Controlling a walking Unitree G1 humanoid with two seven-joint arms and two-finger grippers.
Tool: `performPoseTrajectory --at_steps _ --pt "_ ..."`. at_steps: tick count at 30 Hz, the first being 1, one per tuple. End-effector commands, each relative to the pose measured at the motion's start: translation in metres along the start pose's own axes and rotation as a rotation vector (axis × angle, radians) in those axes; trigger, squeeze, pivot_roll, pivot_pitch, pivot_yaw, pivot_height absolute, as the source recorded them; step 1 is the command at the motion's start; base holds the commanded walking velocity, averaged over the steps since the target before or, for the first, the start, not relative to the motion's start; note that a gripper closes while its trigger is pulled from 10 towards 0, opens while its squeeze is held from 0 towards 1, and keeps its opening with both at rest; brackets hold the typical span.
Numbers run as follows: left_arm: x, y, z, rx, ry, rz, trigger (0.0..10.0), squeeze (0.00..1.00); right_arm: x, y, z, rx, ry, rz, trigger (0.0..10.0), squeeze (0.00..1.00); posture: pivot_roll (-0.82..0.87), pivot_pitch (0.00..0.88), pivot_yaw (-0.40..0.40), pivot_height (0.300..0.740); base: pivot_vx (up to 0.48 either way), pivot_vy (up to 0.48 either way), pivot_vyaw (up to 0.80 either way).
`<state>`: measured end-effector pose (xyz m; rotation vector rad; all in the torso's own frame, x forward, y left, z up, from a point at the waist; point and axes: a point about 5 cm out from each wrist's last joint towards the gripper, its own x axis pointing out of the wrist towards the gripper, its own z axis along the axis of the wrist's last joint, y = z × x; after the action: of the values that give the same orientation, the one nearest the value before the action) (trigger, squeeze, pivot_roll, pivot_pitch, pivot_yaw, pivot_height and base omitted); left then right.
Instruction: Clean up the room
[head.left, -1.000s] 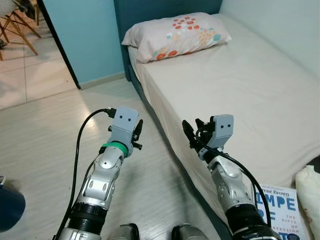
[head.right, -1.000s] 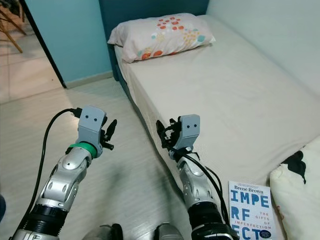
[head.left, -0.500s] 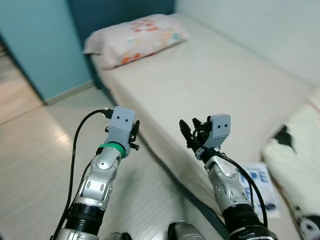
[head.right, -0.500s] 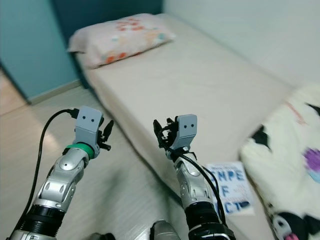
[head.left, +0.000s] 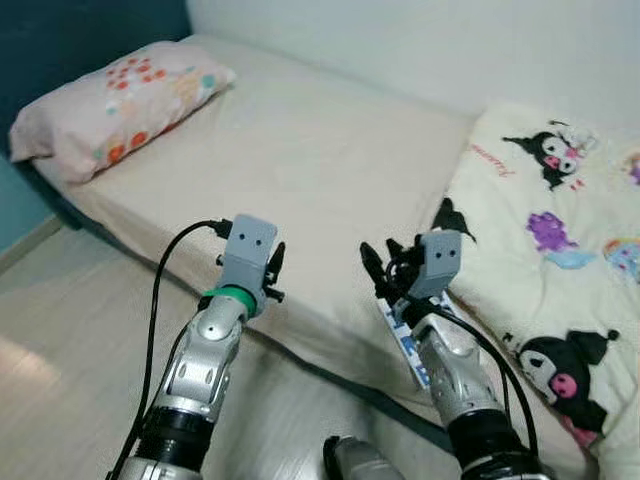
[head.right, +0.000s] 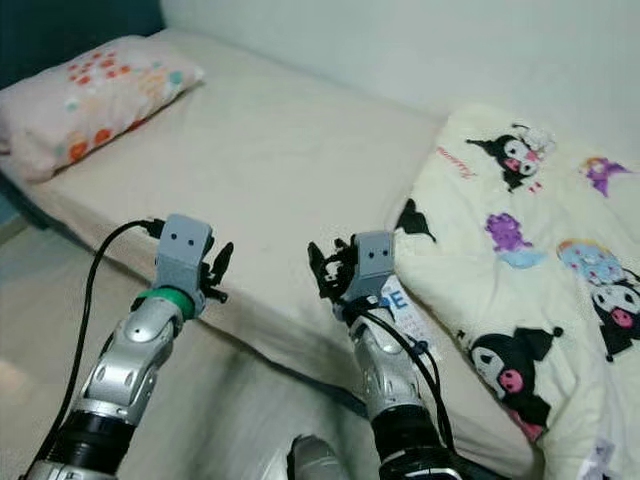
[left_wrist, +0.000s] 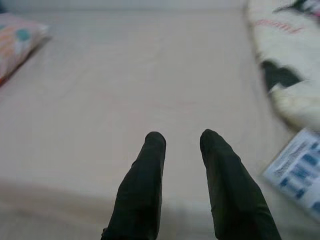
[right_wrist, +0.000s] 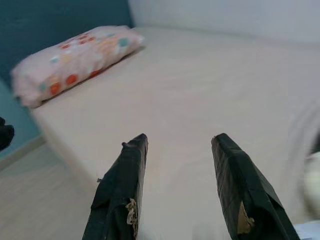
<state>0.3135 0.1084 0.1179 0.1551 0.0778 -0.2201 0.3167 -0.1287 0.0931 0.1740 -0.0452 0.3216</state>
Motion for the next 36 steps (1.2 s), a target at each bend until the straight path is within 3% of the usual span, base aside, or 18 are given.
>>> performPoseTrajectory --at_steps 1,36 --pt "-0.0022 0.0017 -0.0071 -0.004 0.026 0.000 10.0 0.00 -0.0022 0.0016 -0.0059 0.007 0.025 0.001 10.0 0.00 -0.02 0.016 0.046 0.740 0.000 0.000 -0.80" --pt "0.0016 -0.0039 -0.0026 -0.008 0.003 -0.047 10.0 0.00 0.0014 -0.0003 -0.0031 0.003 0.017 -0.003 10.0 0.00 -0.03 0.000 0.048 0.740 0.000 0.000 -0.80"
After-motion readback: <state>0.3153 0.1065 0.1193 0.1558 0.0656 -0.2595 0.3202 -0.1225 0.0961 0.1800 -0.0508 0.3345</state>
